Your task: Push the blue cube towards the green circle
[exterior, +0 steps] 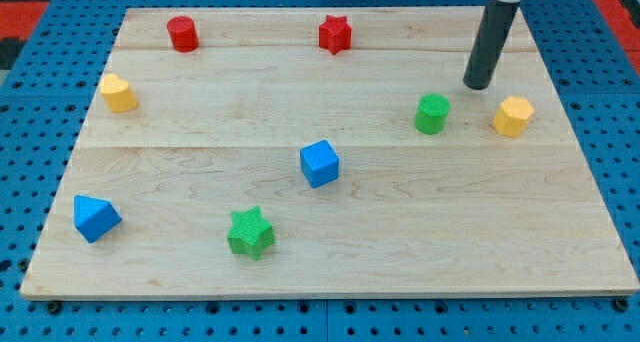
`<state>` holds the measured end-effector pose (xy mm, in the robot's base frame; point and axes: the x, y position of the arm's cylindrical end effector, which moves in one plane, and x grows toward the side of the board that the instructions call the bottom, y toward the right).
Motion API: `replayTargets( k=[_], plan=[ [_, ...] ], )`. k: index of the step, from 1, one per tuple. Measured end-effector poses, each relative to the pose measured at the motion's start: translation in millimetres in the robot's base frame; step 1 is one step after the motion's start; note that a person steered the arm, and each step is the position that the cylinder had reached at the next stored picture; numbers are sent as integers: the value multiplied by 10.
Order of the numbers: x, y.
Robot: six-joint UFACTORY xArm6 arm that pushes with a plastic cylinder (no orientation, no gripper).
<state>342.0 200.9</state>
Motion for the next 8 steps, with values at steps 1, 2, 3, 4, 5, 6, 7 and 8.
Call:
replayTargets(
  k=[1, 2, 3, 4, 5, 6, 7, 8],
  plan=[
    [-5, 452],
    [-6, -522],
    [191, -1781],
    [1082, -2381],
    [1339, -2385],
    [1479, -2265],
    [1605, -2193],
    [1510, -1943]
  ],
)
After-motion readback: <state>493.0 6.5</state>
